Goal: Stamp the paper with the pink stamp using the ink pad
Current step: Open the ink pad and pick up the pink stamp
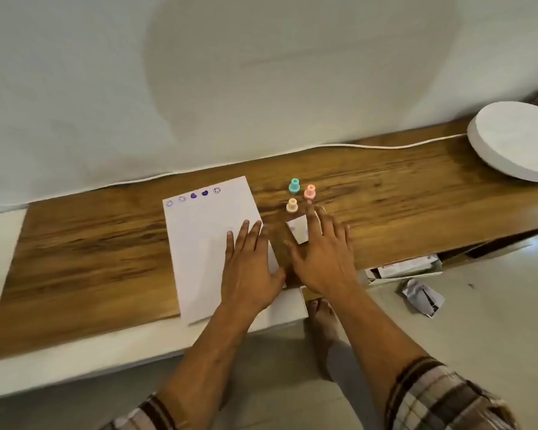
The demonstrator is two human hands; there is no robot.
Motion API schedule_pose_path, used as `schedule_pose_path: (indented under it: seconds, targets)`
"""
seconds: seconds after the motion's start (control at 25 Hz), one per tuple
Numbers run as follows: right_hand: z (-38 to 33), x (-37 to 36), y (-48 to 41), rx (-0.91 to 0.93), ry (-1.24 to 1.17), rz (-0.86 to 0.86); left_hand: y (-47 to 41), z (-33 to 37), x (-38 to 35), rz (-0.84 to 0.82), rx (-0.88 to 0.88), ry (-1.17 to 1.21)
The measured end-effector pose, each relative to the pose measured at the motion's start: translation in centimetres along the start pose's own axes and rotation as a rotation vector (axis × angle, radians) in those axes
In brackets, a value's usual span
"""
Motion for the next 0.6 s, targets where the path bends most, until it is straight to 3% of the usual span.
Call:
schedule_pose_path:
  seconds: [0.2, 0.6]
  targets:
    - [1.1, -2.1, -3.3, -0.143, -0.1, 0.072, -3.2, 1.4, -2.6, 0.05, 0.044, 0.207]
    - [1.4, -2.3, -4.4, -0.2, -0.112, 0.066, -5.4, 0.8, -3.9, 0.089, 0.075, 0.312]
Point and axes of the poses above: each hand's wrist, its own y-axis away from the middle knuckle, its own x-axis out of the back of the hand, z = x × y, the point moved 1 cm from there along -y, towards the middle knuckle, and after that the axes turned 8 degrees about y, right-handed, at the moved point
